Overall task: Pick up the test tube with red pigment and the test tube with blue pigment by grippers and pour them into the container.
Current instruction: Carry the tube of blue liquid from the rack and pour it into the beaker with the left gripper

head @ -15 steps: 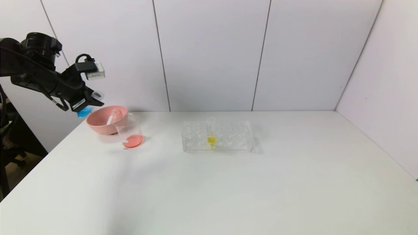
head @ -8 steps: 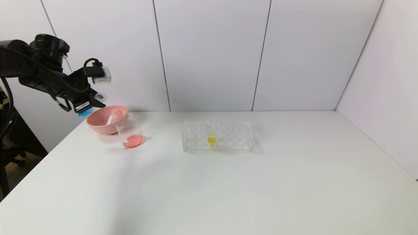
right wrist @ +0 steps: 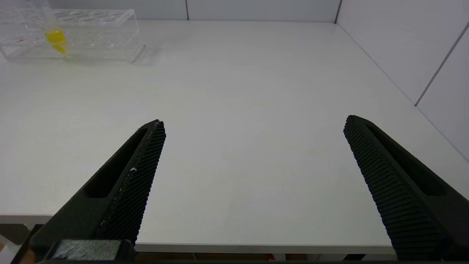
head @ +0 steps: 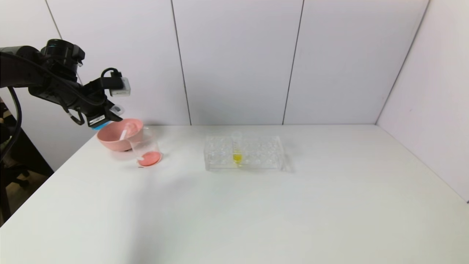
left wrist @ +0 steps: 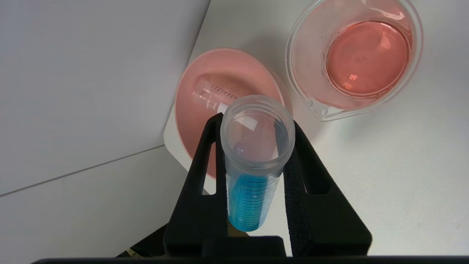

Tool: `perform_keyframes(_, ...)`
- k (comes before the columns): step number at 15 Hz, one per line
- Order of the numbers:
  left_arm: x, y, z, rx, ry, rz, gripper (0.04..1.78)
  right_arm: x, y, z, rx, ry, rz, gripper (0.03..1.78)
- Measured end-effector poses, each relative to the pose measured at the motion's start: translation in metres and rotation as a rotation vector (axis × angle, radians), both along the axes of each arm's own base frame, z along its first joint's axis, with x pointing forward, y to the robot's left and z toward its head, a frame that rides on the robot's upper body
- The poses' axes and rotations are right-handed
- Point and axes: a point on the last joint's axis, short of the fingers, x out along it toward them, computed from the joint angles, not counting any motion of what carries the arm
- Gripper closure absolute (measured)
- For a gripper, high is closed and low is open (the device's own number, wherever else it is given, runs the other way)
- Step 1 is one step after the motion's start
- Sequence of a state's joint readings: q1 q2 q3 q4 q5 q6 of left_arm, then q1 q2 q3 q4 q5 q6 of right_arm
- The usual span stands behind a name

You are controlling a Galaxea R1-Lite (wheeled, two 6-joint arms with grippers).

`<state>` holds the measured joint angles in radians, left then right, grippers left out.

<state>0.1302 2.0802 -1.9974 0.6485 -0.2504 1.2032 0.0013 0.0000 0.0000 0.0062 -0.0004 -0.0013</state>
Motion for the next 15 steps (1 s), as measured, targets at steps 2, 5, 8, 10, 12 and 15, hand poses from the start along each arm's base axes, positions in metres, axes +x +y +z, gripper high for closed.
perform_keyframes(2,0.000,0.000,-0.001,0.000,0.008,-0.001,1.37,0.000,0.000,0.000,0.000,0.000,0.000,0.04)
perform_keyframes(5,0.000,-0.002,-0.001,0.000,0.013,-0.004,1.37,0.000,0.000,0.000,0.000,0.000,0.000,0.04)
perform_keyframes(8,0.000,-0.005,-0.002,0.012,0.015,0.002,1.37,0.000,0.000,0.000,0.000,0.000,0.000,0.04)
perform_keyframes(10,0.000,-0.007,-0.002,0.016,0.016,0.001,1.37,0.000,0.000,0.000,0.000,0.000,0.000,0.04)
perform_keyframes(12,0.001,-0.009,-0.002,0.019,0.018,-0.002,1.37,0.000,0.000,0.000,0.000,0.000,0.000,0.04)
perform_keyframes(15,0.001,-0.014,-0.003,0.035,0.023,0.002,1.37,0.000,0.000,0.000,0.000,0.000,0.000,0.04)
